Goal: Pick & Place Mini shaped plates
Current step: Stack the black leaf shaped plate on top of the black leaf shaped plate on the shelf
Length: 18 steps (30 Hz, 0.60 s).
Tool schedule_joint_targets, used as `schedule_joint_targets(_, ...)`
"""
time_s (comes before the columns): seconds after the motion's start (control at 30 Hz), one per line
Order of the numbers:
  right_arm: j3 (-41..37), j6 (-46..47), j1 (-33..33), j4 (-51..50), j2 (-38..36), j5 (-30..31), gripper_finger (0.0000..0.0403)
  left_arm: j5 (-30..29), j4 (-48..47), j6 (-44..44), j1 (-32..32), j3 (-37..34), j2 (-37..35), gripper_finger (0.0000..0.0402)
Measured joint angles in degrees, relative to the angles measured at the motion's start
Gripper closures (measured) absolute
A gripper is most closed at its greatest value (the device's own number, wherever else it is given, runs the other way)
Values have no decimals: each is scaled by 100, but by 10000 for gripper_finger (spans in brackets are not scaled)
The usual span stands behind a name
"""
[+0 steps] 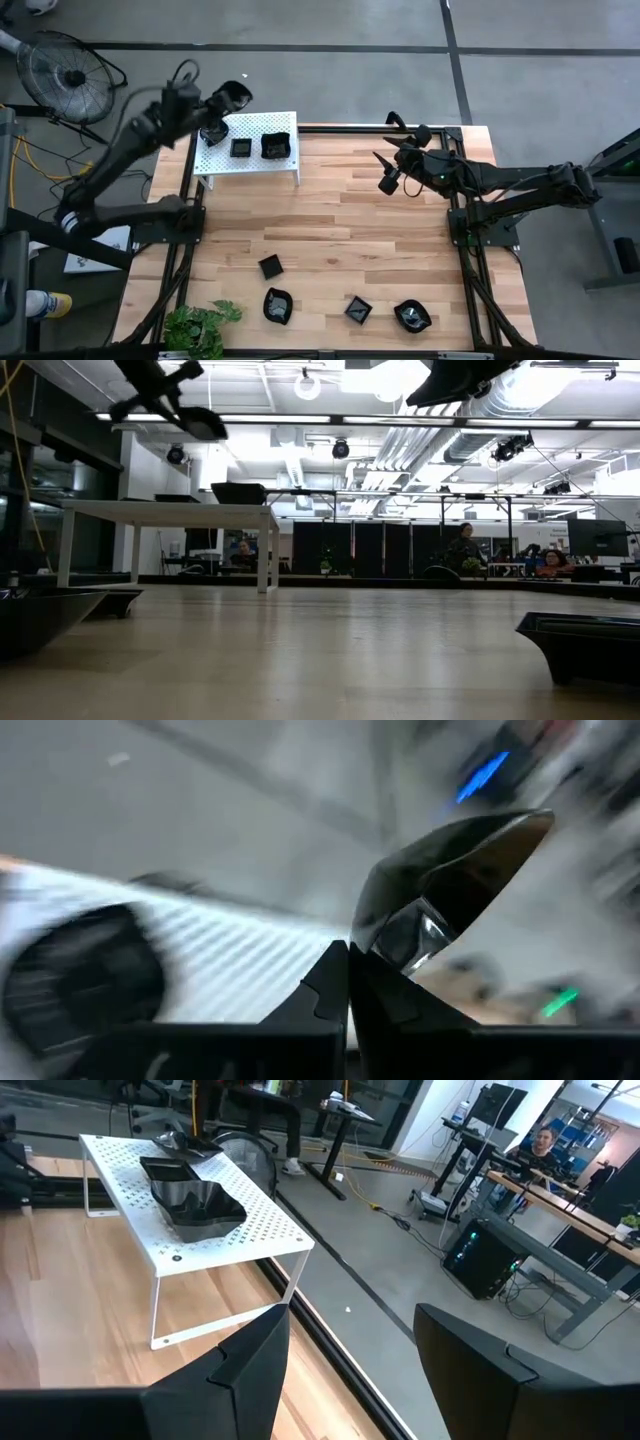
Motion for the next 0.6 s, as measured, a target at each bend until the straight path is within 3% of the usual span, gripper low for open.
schedule_joint_targets(0.1,0,22,0,0,0,0,192,-848,1675,-911,-539,-1073,-476,401)
schedule_joint_targets(0.17,0,175,0,0,0,-1,192,-1624,2255,-1440,-933,-1632,-661,401)
schedule_joint_targets(0.43,0,656,60,4,0,2,192,-4952,2582,-4390,-2678,-2534,-615,401)
schedule_joint_targets(0.6,0,1039,226,31,-2,-3,192,-5630,2958,-4608,-2838,-2588,-546,401)
